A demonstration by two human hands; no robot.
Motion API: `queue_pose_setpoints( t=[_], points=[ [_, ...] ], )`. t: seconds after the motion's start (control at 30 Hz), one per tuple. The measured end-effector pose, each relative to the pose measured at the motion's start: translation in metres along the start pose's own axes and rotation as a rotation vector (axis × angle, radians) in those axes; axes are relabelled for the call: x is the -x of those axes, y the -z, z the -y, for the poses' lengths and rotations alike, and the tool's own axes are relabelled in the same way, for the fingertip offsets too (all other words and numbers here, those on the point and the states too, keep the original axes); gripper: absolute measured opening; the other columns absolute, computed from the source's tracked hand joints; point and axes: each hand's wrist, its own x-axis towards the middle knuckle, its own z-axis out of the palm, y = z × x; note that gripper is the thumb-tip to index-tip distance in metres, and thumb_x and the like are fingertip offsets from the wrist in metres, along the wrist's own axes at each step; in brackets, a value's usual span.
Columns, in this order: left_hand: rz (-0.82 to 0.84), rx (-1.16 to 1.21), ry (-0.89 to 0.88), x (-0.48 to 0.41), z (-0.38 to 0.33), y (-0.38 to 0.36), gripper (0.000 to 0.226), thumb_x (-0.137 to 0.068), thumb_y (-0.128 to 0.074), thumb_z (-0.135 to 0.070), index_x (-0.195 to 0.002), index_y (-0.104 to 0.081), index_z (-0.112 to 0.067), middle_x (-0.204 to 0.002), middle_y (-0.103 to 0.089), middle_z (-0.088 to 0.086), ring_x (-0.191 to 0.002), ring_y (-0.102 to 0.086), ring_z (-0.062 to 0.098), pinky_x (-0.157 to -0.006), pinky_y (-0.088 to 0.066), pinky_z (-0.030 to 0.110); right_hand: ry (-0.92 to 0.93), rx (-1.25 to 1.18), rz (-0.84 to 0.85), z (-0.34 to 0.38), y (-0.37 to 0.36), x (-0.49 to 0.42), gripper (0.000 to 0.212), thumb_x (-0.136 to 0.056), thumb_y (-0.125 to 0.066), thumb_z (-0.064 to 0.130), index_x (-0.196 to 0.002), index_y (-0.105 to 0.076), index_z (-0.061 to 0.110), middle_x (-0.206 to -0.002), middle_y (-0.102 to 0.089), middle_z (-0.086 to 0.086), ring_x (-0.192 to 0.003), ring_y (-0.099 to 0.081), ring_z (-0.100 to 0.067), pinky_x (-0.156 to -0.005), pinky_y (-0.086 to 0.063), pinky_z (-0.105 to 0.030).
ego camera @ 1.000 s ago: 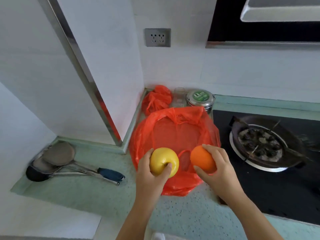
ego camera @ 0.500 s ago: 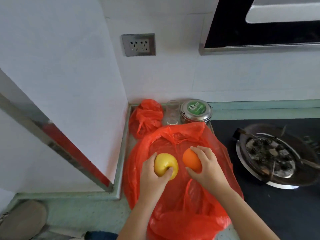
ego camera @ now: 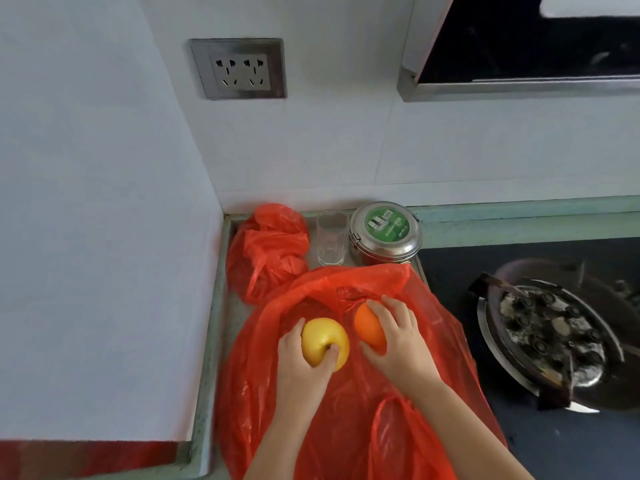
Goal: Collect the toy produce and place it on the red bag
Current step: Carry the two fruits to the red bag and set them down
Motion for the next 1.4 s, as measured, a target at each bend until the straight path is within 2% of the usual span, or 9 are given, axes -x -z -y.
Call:
queue_pose_setpoints(
  t=[0.2, 0.37, 0.53, 0.7, 0.9, 1.07, 1.23, 1.4],
  points=[
    [0.007, 0.036, 0.037, -0.016, 0.004, -0.006, 0.067, -0.075, -0.073, -0.029, -0.134, -0.042, -0.018, -0.119, -0.04, -0.007, -0.111, -0.04, 0.007, -0.093, -0.027, 0.017, 0.038, -0.001, -0.017, -0.008, -0.016, -0.014, 0.065, -0.068, -0.077, 0.025, -0.124, -0.044, 0.021, -0.13, -0.045, -0.015, -0.115, -0.044, -0.035, -0.083, -0.048, -0.043],
    [-0.006, 0.066, 0.073, -0.024, 0.004, -0.011, 0.069, -0.076, -0.072, -0.033, -0.135, -0.041, -0.016, -0.129, -0.044, 0.0, -0.121, -0.042, 0.014, -0.098, -0.03, 0.022, 0.009, -0.017, 0.01, -0.013, -0.026, -0.015, 0.069, -0.067, -0.077, 0.026, -0.126, -0.042, 0.023, -0.132, -0.043, -0.012, -0.117, -0.042, -0.034, -0.086, -0.048, -0.046],
    [-0.047, 0.12, 0.095, -0.025, 0.005, -0.016, 0.067, -0.075, -0.073, -0.032, -0.132, -0.043, -0.013, -0.13, -0.046, 0.004, -0.12, -0.043, 0.016, -0.1, -0.032, 0.025, -0.02, -0.025, 0.021, -0.016, -0.027, -0.015, 0.069, -0.068, -0.076, 0.029, -0.129, -0.044, 0.02, -0.135, -0.04, -0.01, -0.121, -0.038, -0.031, -0.089, -0.046, -0.044],
    [-0.073, 0.159, 0.102, -0.021, 0.009, -0.019, 0.071, -0.075, -0.073, -0.032, -0.134, -0.04, -0.013, -0.133, -0.043, 0.003, -0.12, -0.043, 0.014, -0.098, -0.033, 0.024, -0.023, -0.01, 0.033, -0.016, -0.026, -0.014, 0.071, -0.068, -0.075, 0.034, -0.13, -0.044, 0.02, -0.136, -0.04, -0.008, -0.123, -0.037, -0.03, -0.087, -0.048, -0.045],
    [-0.106, 0.18, 0.092, -0.019, 0.014, -0.017, 0.072, -0.073, -0.075, -0.032, -0.134, -0.04, -0.015, -0.124, -0.039, -0.008, -0.119, -0.044, 0.013, -0.103, -0.039, 0.038, 0.002, 0.007, 0.039, -0.014, -0.026, -0.008, 0.073, -0.068, -0.076, 0.033, -0.131, -0.042, 0.02, -0.137, -0.039, -0.008, -0.125, -0.035, -0.029, -0.088, -0.046, -0.044],
    [-0.107, 0.141, 0.065, -0.015, 0.016, -0.014, 0.078, -0.073, -0.075, -0.035, -0.137, -0.036, -0.015, -0.126, -0.035, -0.009, -0.123, -0.039, 0.013, -0.105, -0.036, 0.04, 0.006, 0.012, 0.046, -0.011, -0.024, -0.004, 0.074, -0.069, -0.075, 0.033, -0.133, -0.041, 0.02, -0.139, -0.037, -0.007, -0.127, -0.032, -0.029, -0.092, -0.044, -0.043],
    [-0.136, 0.079, 0.03, -0.009, 0.018, -0.008, 0.077, -0.073, -0.076, -0.031, -0.136, -0.037, -0.01, -0.133, -0.04, 0.005, -0.124, -0.041, 0.02, -0.106, -0.035, 0.04, 0.023, 0.016, 0.026, -0.005, -0.018, 0.001, 0.071, -0.07, -0.074, 0.034, -0.132, -0.042, 0.021, -0.138, -0.038, -0.006, -0.126, -0.033, -0.026, -0.087, -0.047, -0.042],
    [-0.192, 0.005, -0.111, 0.008, 0.014, 0.003, 0.071, -0.074, -0.076, -0.028, -0.132, -0.042, -0.006, -0.127, -0.043, 0.002, -0.12, -0.042, 0.017, -0.102, -0.032, 0.03, 0.054, 0.018, -0.006, 0.002, -0.008, 0.013, 0.062, -0.071, -0.072, 0.032, -0.126, -0.046, 0.019, -0.133, -0.044, -0.009, -0.123, -0.039, -0.03, -0.086, -0.047, -0.042]
  ],
)
